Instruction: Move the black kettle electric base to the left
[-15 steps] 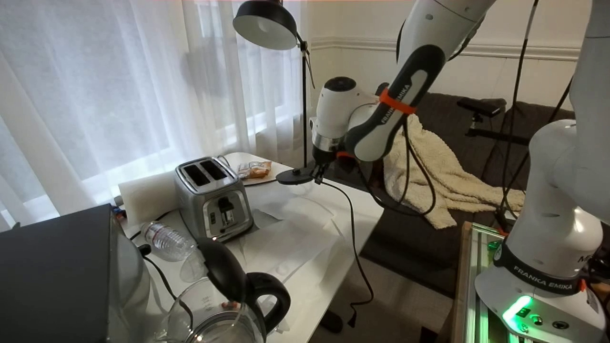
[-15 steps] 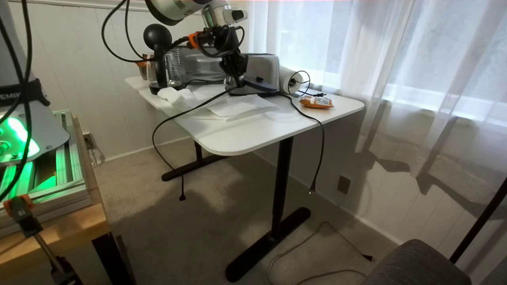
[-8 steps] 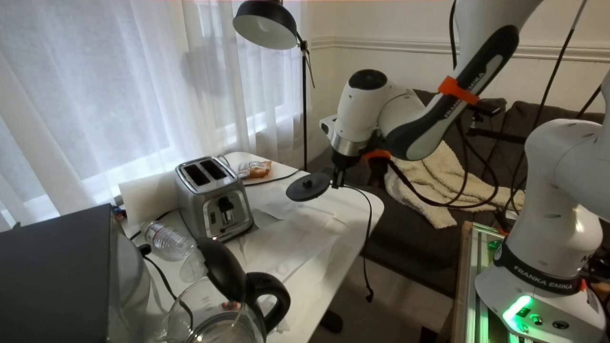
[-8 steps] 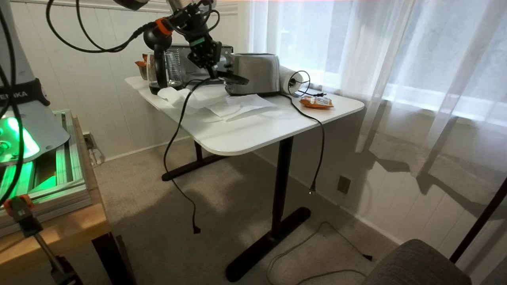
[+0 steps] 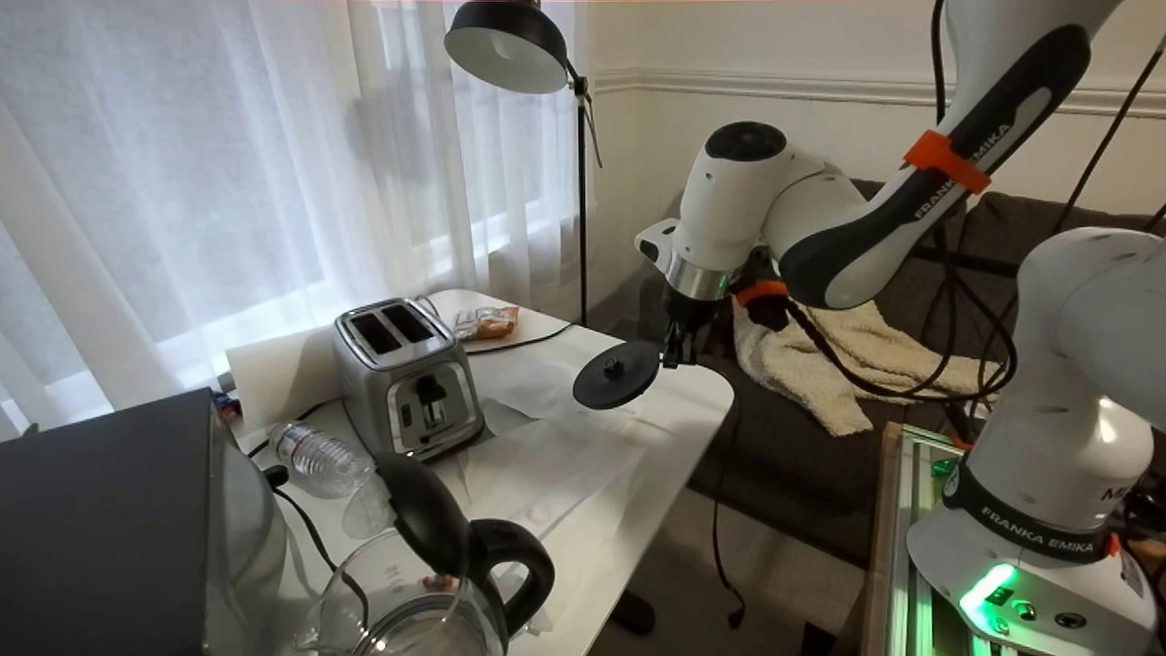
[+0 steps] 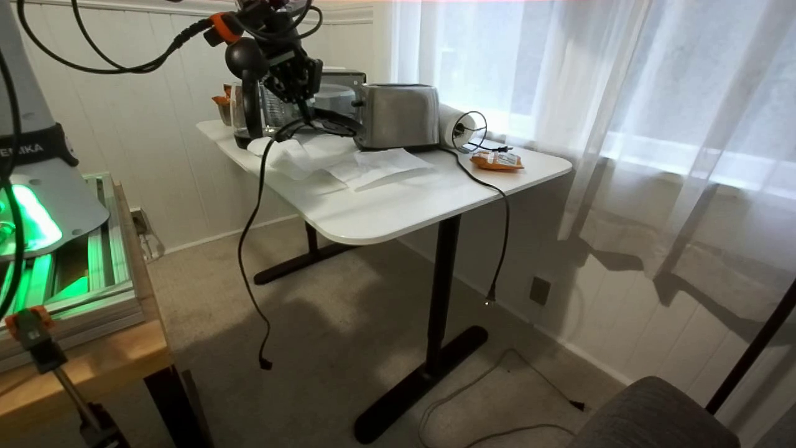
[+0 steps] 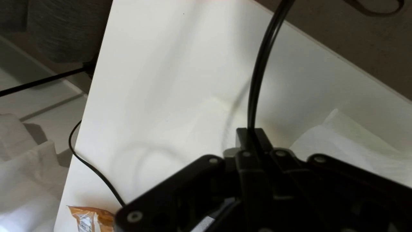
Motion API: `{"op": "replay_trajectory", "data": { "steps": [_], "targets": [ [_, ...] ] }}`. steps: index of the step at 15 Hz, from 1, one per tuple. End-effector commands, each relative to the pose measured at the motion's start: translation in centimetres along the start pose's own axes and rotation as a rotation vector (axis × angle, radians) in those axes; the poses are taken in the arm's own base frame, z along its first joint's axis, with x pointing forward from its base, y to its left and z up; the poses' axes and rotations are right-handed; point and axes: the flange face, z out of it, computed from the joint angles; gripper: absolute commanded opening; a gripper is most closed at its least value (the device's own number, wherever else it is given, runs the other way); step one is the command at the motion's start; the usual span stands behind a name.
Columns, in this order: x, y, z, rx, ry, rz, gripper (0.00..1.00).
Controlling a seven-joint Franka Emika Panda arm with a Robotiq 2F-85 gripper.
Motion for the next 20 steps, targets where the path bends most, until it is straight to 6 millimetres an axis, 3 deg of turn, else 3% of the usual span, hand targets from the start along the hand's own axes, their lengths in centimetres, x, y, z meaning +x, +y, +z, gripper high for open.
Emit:
{"op": "replay_trajectory", "data": {
  "steps": [1,7,8,16,20],
  "targets": [
    [0.0,0.0,0.0,0.0,0.0,0.0,0.06],
    [0.0,0.0,0.0,0.0,-0.001,-0.001,0.06],
    [0.4,-0.6,0.1,-0.002,-0.004,-0.007,0.02],
    [3.5,-8.7,-0.2,0.012,0.017,-0.178,0.02],
    [4.9,-10.9,-0.8,-0.002,0.083,-0.279,0.02]
  ]
}}
